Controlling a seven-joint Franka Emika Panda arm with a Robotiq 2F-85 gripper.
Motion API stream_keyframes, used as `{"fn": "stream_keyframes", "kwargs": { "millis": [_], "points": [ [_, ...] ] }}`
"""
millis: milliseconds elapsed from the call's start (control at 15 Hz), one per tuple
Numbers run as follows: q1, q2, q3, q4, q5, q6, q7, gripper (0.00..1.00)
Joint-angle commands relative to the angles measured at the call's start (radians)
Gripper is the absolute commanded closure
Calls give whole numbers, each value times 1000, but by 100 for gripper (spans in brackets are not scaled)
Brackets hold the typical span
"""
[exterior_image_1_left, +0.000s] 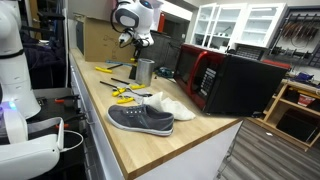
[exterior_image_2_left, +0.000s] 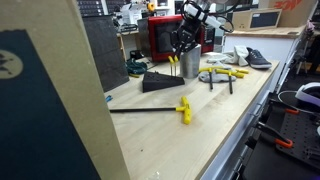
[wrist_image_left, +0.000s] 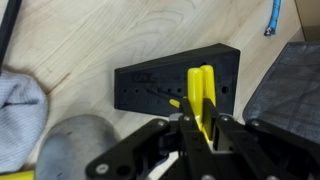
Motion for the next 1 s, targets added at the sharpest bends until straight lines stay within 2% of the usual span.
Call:
{"fn": "stream_keyframes", "kwargs": {
  "millis": [0,467,533,600,667,933],
  "points": [
    [7,-3,1,-17,-20,22,25,96],
    [9,21,6,-18,31,61,22,96],
    [10,23,7,-21,39,74,27,60],
    [11,25,9,-24,49,87,26,59],
    [13,21,11,-28,57,101,23,53],
    [23,-12,19,-50,38,118,42,23]
  ]
}}
